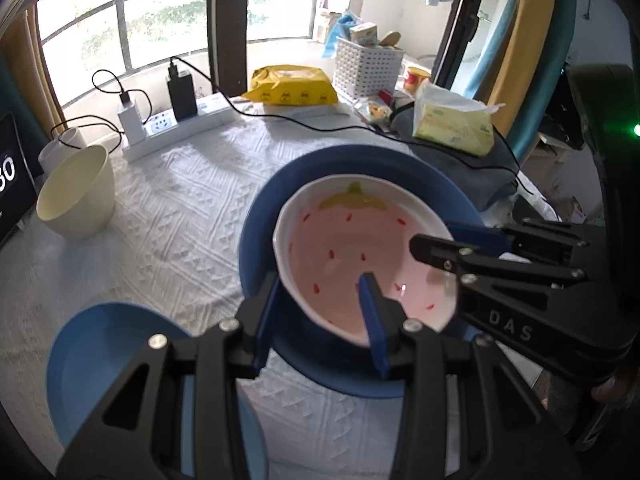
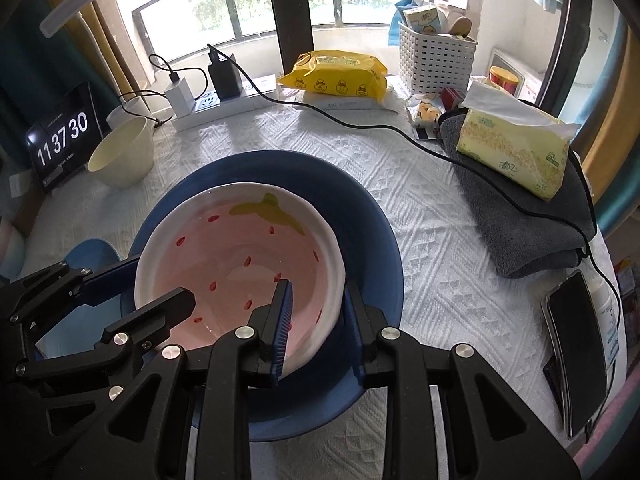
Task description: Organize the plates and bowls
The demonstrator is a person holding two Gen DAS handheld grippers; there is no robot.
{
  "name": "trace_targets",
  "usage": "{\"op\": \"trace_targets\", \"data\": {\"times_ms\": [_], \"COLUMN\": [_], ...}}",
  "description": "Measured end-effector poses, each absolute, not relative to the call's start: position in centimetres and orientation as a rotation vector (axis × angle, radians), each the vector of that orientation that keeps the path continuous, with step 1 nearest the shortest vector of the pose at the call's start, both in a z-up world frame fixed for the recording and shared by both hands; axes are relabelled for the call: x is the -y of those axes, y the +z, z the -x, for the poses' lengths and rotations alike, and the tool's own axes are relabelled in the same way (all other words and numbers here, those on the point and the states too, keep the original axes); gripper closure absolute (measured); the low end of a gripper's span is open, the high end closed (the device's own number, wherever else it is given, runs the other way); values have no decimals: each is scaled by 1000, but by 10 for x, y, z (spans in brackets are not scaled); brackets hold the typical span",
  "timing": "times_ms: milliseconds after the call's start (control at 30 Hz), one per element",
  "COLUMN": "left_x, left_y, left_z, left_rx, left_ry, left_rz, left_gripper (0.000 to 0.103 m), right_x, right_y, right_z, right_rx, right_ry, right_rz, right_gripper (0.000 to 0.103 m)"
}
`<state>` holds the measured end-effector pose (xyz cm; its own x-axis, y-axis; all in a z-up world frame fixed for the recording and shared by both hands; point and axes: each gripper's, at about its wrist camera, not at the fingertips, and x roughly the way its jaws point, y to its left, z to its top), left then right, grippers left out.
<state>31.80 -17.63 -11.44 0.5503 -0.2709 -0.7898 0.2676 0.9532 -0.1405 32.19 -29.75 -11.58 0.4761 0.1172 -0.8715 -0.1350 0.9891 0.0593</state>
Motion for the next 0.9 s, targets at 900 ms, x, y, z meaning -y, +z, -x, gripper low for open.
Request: {"op": "trace_targets", "data": {"times_ms": [900], "left_x": [158], "left_y": [-84], "left_z": [-308], "left_rx": [-847], "left_ry": [-278], "left_rz": [11], "left_gripper": [59], "right_x": [299], "right_y": [-92], "right_z": [-315], "right_rx": [-1006], "right_ry": [153], "right_rz": [20], "right_gripper": [66]}}
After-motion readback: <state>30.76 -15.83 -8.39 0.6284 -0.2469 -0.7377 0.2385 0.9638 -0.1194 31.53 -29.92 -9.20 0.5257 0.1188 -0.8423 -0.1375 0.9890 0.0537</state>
